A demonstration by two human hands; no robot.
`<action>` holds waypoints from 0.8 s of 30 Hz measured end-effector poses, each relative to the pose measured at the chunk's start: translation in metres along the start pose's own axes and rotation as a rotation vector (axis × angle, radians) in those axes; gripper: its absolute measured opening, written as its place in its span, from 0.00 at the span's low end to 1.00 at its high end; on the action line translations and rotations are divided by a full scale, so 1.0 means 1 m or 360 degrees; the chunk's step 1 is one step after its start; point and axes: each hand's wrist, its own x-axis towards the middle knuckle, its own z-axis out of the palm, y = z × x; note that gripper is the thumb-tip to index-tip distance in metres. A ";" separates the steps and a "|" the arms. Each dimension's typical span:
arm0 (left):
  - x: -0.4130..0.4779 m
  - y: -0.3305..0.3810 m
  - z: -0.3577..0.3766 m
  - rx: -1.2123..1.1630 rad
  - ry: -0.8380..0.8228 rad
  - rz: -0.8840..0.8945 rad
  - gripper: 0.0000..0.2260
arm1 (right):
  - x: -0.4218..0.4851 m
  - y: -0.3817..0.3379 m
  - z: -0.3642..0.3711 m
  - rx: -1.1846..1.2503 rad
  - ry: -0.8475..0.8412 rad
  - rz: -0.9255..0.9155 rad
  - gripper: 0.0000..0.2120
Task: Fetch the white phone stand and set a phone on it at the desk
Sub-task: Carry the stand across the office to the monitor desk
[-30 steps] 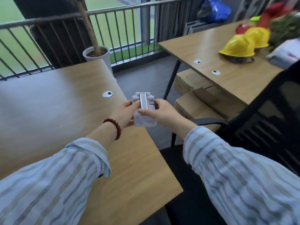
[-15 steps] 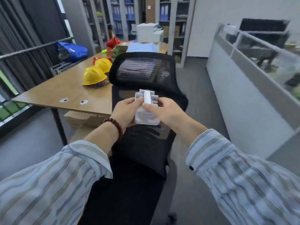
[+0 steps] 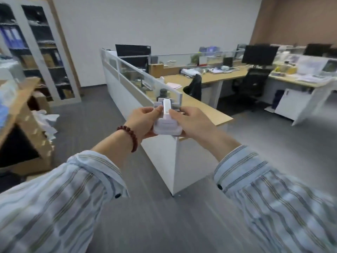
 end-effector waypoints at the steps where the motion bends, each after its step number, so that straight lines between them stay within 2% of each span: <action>1: 0.014 0.001 0.020 0.0017 -0.0063 0.0004 0.16 | 0.006 0.008 -0.019 0.0018 0.0053 0.0026 0.10; 7: 0.082 0.008 0.113 -0.0052 -0.0418 -0.0103 0.15 | 0.053 0.050 -0.100 0.0100 0.0318 0.0212 0.19; 12: 0.162 0.025 0.173 0.0017 -0.0577 -0.0068 0.14 | 0.122 0.070 -0.159 0.0053 0.0439 0.0287 0.13; 18: 0.287 0.063 0.244 0.0157 -0.0732 0.0135 0.16 | 0.229 0.086 -0.235 0.0132 0.0563 0.0214 0.17; 24: 0.393 0.079 0.354 0.0178 -0.0969 0.0094 0.14 | 0.304 0.126 -0.326 0.0103 0.0836 0.0317 0.16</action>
